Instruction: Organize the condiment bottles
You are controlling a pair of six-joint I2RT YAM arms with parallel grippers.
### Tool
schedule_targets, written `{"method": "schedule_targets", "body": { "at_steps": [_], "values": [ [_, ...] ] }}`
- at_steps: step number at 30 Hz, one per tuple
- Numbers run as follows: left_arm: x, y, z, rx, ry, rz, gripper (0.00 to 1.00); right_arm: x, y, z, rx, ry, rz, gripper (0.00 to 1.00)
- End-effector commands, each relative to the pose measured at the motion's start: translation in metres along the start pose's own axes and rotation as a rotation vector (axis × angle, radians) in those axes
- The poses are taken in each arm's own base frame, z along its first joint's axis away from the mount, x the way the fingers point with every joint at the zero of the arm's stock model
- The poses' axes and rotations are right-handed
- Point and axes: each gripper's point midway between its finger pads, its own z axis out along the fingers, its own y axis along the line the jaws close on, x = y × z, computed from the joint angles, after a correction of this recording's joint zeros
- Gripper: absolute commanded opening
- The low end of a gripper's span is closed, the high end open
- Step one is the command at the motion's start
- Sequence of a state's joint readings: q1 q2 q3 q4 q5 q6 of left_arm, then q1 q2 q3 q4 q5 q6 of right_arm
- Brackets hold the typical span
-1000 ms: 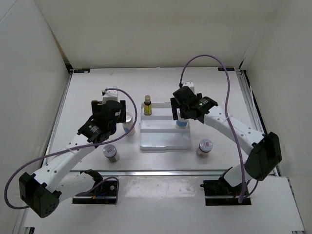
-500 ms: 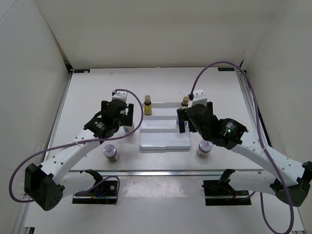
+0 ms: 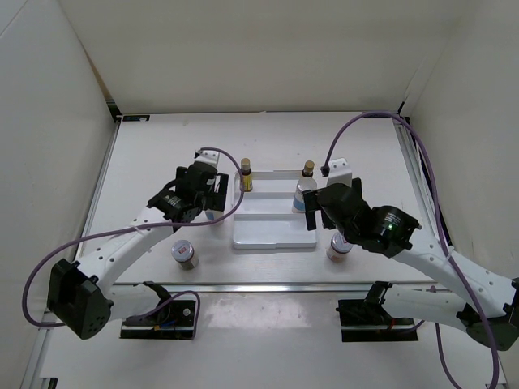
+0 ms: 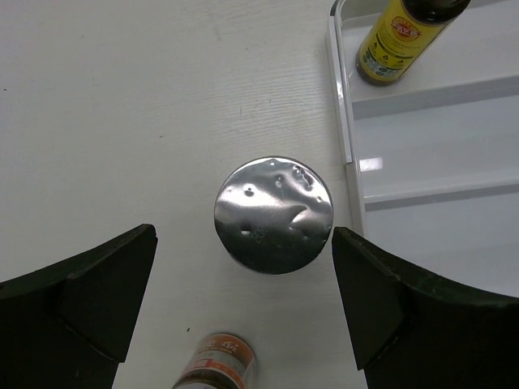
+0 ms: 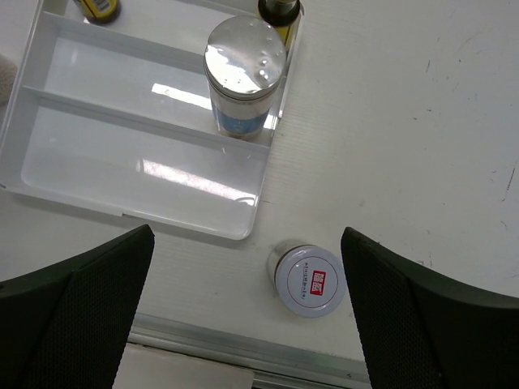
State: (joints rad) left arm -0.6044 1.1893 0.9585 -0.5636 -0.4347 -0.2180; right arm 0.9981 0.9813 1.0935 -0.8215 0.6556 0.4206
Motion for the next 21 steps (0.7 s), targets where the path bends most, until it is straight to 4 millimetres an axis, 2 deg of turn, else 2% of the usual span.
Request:
{"method": "schedule_targets", "body": {
  "at_steps": [1,12,21],
  "values": [
    [-0.013,-0.003,-0.005,0.011,-0.017,-0.008,1.0,-0.001,-0.006,-0.002,0.028,-0.017,0.021,0.99],
    [-0.002,0.002,0.005,-0.042,0.038,0.005,1.0,0.004,-0.008,-0.005,0.02,-0.013,0.03,0.99],
    [-0.004,0.003,0.007,-0.037,0.045,-0.017,1.0,0.007,-0.008,-0.003,0.023,-0.007,0.025,0.99]
  ]
}}
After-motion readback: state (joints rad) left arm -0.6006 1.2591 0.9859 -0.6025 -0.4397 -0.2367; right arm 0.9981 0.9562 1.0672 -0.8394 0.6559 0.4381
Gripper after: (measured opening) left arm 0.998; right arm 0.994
